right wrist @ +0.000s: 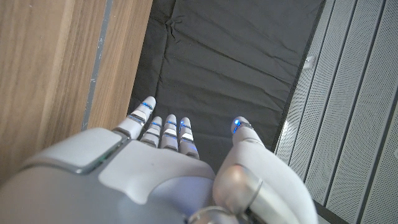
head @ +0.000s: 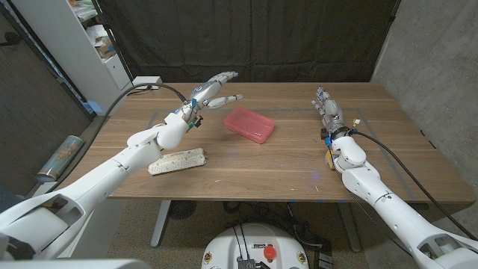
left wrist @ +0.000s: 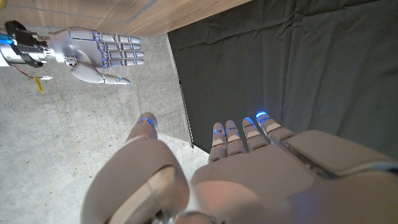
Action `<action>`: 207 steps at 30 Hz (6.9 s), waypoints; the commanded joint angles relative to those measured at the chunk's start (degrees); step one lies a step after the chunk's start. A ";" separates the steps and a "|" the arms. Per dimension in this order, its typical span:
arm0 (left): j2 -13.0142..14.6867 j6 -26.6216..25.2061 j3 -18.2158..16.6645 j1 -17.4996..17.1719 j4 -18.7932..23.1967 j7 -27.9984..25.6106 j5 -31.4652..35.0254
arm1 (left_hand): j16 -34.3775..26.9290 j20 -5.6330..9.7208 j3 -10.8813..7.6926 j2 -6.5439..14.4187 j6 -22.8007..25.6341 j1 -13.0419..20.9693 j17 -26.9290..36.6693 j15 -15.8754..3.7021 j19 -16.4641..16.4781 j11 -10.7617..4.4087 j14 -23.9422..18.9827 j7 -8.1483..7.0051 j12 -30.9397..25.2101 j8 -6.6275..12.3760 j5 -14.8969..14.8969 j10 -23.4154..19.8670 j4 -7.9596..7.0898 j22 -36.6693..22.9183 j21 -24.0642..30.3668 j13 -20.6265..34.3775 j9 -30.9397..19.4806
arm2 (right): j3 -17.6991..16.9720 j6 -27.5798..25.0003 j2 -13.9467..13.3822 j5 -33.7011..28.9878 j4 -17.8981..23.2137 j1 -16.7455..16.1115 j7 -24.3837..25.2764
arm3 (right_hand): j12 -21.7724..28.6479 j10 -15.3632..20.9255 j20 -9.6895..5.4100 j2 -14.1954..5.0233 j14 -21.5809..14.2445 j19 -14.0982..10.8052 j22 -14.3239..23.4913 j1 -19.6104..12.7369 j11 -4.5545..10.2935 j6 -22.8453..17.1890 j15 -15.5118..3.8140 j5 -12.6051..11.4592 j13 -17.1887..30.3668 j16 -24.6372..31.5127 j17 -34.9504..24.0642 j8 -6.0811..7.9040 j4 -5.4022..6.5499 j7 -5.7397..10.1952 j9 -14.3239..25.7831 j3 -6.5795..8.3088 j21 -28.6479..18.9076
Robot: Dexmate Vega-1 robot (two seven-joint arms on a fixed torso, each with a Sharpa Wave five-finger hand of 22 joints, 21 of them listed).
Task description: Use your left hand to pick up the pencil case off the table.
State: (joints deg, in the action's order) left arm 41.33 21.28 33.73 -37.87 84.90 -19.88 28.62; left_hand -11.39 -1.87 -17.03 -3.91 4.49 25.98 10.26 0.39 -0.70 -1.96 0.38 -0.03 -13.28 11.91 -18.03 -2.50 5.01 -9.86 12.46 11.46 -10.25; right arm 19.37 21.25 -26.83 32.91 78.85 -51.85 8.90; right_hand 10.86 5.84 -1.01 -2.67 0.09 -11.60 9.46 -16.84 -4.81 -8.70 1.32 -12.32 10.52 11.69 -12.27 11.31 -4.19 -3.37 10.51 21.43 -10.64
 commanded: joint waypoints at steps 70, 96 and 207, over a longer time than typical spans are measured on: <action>3.77 4.91 8.96 12.02 -1.88 13.44 13.67 | 1.02 -10.25 3.36 -5.82 -5.61 7.81 0.37 0.94 6.67 -1.91 3.03 -5.57 1.53 -1.63 -3.86 4.99 3.45 -0.12 -0.68 0.54 -0.49 | -0.05 -2.14 1.65 -1.18 2.57 1.14 4.73 | 0.29 0.12 0.77 -0.79 -0.59 0.57 0.27 0.12 0.42 -0.49 0.44 -0.04 0.23 0.50 -0.20 -0.04 -0.75 0.22 0.37 -0.78 -0.18; 5.29 5.97 9.78 13.14 1.21 20.23 17.71 | 0.92 -10.20 6.37 -6.95 -7.38 6.57 0.49 1.11 7.88 -2.49 4.23 -6.64 1.51 -1.49 -3.32 6.43 3.14 -0.08 -0.82 0.71 -0.52 | -0.47 -2.87 1.40 -0.53 4.34 0.41 5.24 | 0.26 0.04 0.95 -0.11 -0.66 0.83 0.27 -0.76 0.10 -0.43 0.48 -0.09 0.23 0.32 0.09 -0.07 -1.82 0.03 0.36 -0.95 -0.15; -13.17 15.78 37.05 34.80 -34.36 4.97 26.81 | -0.54 -10.10 15.41 -5.09 -8.38 9.57 0.56 -0.11 11.69 -3.15 4.18 -8.09 -0.14 0.02 -2.98 7.76 3.23 -0.06 -1.15 1.18 -0.64 | -1.25 -1.10 3.02 1.79 0.89 1.71 4.02 | 0.25 -0.21 1.49 0.14 -1.06 1.65 0.28 -0.49 0.55 -0.25 0.86 -0.42 0.25 0.40 -0.16 -0.06 -2.26 0.19 0.40 -1.42 -0.18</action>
State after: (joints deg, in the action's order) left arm 28.69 37.99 69.68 -2.79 50.92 -15.27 56.49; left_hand -11.50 -11.99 -1.95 -8.96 -4.28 34.95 10.66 0.23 10.63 -5.11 4.64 -8.20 -12.98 11.47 -20.63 5.35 8.06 -9.89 11.48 12.40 -10.80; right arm 18.39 20.08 -23.39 34.44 80.04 -50.23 13.39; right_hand 10.86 5.61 0.62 -2.88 -0.52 -9.97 9.46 -17.38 -4.60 -8.69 1.94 -12.32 10.52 11.69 -12.11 11.31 -6.17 -3.38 10.78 19.94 -10.64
